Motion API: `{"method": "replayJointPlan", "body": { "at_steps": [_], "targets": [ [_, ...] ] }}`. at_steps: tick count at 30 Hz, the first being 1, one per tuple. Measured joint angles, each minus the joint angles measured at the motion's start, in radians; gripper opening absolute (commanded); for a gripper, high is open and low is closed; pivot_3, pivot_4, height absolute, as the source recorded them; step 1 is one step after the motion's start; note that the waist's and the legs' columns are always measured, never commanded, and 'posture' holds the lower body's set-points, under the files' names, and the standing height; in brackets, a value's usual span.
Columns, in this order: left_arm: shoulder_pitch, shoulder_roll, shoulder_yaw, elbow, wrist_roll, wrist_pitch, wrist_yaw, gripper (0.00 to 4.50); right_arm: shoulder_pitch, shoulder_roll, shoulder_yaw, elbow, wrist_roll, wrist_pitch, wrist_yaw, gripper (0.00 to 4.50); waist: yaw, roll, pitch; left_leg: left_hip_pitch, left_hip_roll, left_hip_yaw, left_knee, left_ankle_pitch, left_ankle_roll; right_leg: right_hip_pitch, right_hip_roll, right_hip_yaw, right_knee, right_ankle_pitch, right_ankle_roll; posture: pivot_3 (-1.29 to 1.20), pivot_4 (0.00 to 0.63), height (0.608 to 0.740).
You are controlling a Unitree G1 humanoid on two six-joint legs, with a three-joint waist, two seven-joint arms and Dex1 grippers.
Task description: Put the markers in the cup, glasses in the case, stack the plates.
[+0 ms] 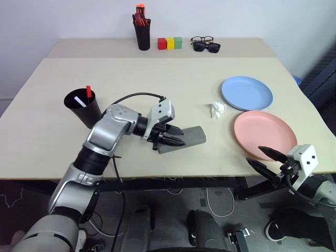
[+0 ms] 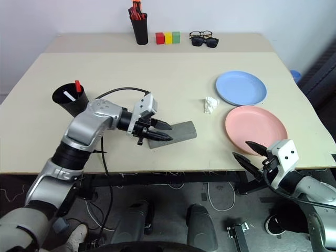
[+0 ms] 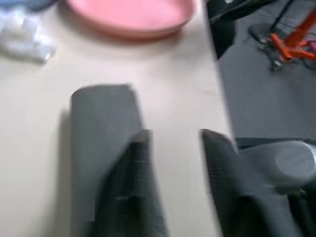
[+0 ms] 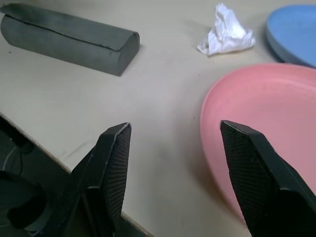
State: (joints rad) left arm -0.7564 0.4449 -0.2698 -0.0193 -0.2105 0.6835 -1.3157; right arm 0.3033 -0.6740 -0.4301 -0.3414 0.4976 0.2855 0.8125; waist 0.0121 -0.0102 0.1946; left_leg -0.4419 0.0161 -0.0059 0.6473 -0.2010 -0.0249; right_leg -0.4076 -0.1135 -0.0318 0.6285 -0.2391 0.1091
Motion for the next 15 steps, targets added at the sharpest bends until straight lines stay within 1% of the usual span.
{"method": "replayJointPlan", "body": {
  "at_steps": [3, 6, 12, 13, 15],
  "targets": [
    [0.008, 0.024, 0.018, -0.03, -0.03, 0.0, 0.008, 4.47, -0.032, -0.007, 0.018, 0.072, -0.018, -0.009, 0.016, 2.92, 0.002, 0.0, 0.0, 0.0, 0.0, 0.0, 0.002, 0.0, 0.0, 0.001, 0.0, 0.0, 0.0, 0.0, 0.0, 0.0, 0.15, 0.74],
    [0.011, 0.048, 0.022, -0.051, -0.043, -0.025, 0.017, 4.47, -0.092, -0.009, 0.058, 0.155, -0.057, -0.018, 0.019, 2.92, 0.0, 0.0, 0.0, 0.0, 0.0, 0.0, 0.001, 0.0, 0.0, 0.001, 0.0, 0.0, -0.001, 0.0, 0.0, 0.0, 0.15, 0.74],
    [0.042, 0.055, 0.021, -0.08, -0.042, -0.089, 0.074, 4.47, -0.254, -0.008, 0.172, 0.306, -0.157, -0.077, 0.014, 2.92, -0.003, 0.0, 0.0, 0.0, 0.0, 0.0, 0.0, 0.0, 0.0, 0.0, 0.001, 0.0, 0.0, 0.0, 0.0, 0.0, 0.15, 0.74],
    [0.049, 0.057, 0.02, -0.083, -0.042, -0.095, 0.086, 4.5, -0.289, -0.008, 0.195, 0.341, -0.183, -0.087, 0.008, 2.66, -0.002, 0.0, 0.0, 0.0, 0.0, 0.0, 0.0, 0.0, 0.0, 0.0, 0.001, 0.0, 0.0, 0.0, 0.0, 0.0, 0.15, 0.74],
    [0.055, 0.058, 0.019, -0.087, -0.042, -0.103, 0.106, 4.5, -0.332, -0.008, 0.223, 0.386, -0.211, -0.091, -0.003, 2.01, -0.001, 0.0, 0.0, 0.0, 0.0, 0.0, 0.0, 0.0, 0.0, 0.0, 0.001, 0.0, 0.0, 0.0, 0.0, 0.0, 0.15, 0.74]
  ]
}}
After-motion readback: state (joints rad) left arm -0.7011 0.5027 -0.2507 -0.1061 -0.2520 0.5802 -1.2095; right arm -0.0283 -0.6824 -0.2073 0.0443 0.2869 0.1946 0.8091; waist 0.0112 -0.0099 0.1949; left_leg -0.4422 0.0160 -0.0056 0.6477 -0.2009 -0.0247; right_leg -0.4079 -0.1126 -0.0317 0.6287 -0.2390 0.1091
